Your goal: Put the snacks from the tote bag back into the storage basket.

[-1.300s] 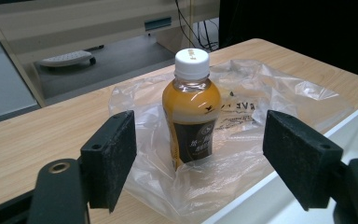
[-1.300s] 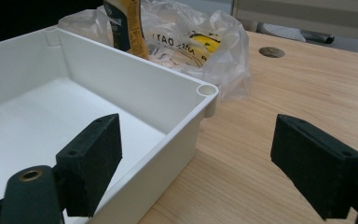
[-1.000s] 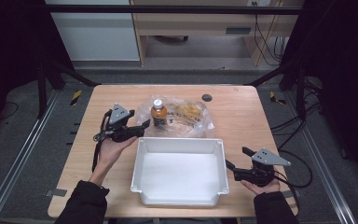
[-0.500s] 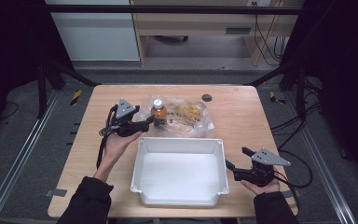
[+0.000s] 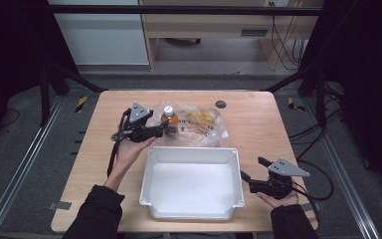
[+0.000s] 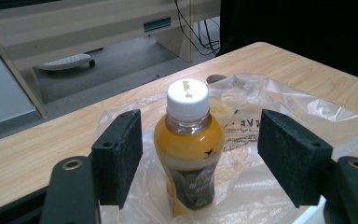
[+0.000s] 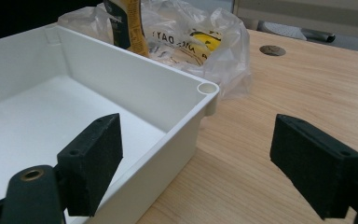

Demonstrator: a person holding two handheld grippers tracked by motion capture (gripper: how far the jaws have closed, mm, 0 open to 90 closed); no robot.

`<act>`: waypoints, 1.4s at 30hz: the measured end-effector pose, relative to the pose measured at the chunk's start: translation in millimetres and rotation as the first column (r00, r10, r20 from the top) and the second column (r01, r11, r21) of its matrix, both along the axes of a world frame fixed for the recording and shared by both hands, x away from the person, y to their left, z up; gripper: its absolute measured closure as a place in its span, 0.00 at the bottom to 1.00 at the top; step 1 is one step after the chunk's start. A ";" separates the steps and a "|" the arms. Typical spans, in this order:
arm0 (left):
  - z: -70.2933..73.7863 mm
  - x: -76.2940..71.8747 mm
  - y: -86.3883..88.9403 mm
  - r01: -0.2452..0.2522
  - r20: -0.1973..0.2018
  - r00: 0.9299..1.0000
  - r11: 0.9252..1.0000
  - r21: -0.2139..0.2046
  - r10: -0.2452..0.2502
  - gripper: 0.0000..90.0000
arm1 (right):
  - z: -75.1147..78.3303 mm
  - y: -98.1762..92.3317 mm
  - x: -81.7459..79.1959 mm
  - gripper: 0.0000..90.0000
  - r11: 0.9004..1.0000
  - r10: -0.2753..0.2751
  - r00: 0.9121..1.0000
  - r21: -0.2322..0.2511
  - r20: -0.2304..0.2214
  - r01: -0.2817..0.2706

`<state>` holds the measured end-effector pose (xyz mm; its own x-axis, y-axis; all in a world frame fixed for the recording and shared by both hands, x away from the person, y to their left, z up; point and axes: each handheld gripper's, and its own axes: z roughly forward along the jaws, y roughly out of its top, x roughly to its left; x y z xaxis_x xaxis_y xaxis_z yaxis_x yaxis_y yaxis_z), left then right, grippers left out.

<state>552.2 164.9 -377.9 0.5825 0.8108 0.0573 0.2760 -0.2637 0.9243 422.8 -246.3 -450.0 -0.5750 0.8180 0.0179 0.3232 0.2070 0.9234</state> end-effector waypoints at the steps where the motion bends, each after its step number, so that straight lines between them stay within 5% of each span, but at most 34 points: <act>1: 1.5 1.8 -1.4 -0.001 0.000 1.000 1.000 0.006 0.001 0.35 | -0.1 0.1 0.2 0.19 1.000 0.001 1.000 0.000 -0.003 -0.001; 32: -10.9 28.2 -22.0 -0.023 -0.006 1.000 0.999 0.044 0.023 0.45 | 0.2 0.0 0.3 0.19 1.000 0.006 1.000 0.009 -0.003 -0.006; 42: -18.2 37.8 -23.1 -0.025 -0.005 1.000 0.999 0.031 0.025 0.55 | -0.2 0.2 0.4 0.19 1.000 0.006 1.000 0.002 -0.004 -0.006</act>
